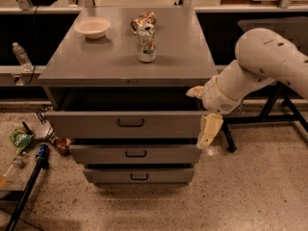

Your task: Open top drawer

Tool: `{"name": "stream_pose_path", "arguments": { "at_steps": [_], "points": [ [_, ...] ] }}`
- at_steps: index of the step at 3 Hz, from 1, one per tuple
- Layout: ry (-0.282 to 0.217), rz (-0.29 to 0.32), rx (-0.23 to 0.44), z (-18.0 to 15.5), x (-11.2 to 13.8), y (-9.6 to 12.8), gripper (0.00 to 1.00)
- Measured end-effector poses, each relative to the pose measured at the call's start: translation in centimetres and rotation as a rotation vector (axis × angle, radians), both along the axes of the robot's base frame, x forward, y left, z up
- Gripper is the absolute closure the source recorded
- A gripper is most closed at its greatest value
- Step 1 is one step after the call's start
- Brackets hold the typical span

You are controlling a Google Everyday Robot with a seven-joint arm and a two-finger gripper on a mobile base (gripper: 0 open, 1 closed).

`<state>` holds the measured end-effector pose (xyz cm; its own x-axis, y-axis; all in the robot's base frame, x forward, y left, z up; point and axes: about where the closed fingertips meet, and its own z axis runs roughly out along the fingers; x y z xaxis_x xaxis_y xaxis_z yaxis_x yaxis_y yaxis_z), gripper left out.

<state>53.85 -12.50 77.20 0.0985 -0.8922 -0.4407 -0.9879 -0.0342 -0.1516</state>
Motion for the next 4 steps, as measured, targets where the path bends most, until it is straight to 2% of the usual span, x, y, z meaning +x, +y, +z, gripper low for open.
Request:
{"name": "stream_pose_path", "arguments": {
  "at_steps": [1, 4],
  "points": [
    [-0.023, 0.064, -0.022, -3.6, 2.1, 1.4, 0.0],
    [-0.027, 0.118, -0.05, -7.3, 5.5, 3.0, 0.0]
  ]
}}
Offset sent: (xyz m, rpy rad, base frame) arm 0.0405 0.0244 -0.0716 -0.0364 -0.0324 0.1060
